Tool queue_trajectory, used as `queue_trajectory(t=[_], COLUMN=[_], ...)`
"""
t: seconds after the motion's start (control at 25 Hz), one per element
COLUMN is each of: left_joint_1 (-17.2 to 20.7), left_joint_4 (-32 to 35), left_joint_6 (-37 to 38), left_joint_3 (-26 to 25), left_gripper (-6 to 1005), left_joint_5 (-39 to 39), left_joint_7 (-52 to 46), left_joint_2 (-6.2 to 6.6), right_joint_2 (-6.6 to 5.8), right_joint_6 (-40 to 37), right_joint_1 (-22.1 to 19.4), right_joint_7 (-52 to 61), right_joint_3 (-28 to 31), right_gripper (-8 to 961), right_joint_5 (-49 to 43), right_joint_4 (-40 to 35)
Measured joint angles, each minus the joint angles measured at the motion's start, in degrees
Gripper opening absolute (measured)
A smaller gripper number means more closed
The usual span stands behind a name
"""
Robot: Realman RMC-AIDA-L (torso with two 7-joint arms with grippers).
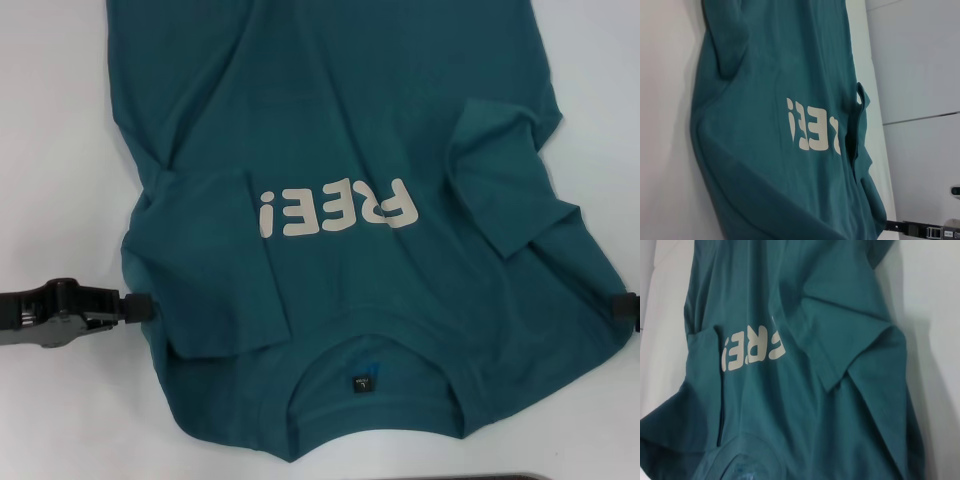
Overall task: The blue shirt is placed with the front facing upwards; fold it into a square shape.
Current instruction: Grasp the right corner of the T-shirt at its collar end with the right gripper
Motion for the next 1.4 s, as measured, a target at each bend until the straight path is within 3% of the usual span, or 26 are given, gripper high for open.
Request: queue_trajectory(t=[1.08,1.4], left_joint_1=[-0.31,-0.41], left_joint_4=[0.0,0.0], left_joint_6=[-0.43,-0.5], left_joint_3=[-0.22,-0.22], left_gripper=[2,2], left_joint_5=[0.0,0.0], left_joint_7=[0.16,0.16], left_joint_2=[0.0,0.0], right_joint_2=[1.56,0.54], right_joint_6=[2.1,2.33], right_joint_1=[2.95,2.13], right_joint_7=[1.64,2.86], right_joint_3=[-0.13,-0.66], right_gripper=[902,900], right_joint_5=[-1.36,-1.83], right_joint_4=[2.98,2.93])
